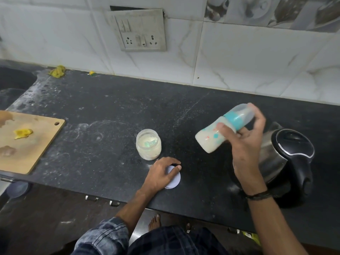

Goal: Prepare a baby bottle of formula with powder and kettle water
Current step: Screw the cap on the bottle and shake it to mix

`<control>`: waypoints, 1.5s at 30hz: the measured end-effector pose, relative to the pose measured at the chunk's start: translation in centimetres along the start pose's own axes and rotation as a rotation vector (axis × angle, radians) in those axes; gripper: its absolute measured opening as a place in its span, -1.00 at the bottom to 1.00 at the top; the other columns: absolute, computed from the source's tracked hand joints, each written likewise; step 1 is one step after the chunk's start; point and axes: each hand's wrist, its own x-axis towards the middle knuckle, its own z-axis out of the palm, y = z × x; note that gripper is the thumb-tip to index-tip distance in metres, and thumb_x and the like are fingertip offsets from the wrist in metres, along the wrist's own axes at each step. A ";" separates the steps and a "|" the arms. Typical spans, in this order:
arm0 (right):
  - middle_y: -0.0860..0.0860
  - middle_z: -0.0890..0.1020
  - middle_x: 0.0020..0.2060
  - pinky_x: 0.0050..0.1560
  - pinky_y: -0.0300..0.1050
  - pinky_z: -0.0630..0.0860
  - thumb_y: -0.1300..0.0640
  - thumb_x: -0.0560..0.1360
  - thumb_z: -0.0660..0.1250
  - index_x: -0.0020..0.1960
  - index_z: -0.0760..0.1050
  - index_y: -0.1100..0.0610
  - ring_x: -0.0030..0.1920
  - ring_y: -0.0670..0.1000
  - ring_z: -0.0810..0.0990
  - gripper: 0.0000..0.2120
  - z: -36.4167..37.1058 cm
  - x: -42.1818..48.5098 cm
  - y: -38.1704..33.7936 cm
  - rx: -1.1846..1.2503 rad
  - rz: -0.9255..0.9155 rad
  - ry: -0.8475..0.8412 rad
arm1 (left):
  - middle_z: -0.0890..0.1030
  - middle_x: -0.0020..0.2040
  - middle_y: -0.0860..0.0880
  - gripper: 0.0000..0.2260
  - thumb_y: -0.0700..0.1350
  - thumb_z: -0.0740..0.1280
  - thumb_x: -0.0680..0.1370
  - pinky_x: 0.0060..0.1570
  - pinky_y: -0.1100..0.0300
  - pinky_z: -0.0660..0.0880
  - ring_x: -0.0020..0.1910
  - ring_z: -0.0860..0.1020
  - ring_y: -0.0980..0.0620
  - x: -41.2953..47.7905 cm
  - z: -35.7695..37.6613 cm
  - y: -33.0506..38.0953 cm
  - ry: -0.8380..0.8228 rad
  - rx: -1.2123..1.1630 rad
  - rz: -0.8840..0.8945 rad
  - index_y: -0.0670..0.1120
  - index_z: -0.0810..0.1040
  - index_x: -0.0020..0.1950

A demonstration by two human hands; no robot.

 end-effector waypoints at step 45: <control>0.10 0.61 0.23 0.01 -0.03 0.66 0.24 0.42 0.52 0.51 0.21 0.03 0.11 0.03 0.69 -0.23 0.3 -0.3 0.3 -0.021 0.063 -0.044 | 0.66 0.10 0.23 -0.80 0.12 0.33 0.60 0.24 0.13 0.46 0.15 0.56 0.24 -0.1 -0.1 0.2 -0.009 -0.020 -0.002 0.10 0.67 0.14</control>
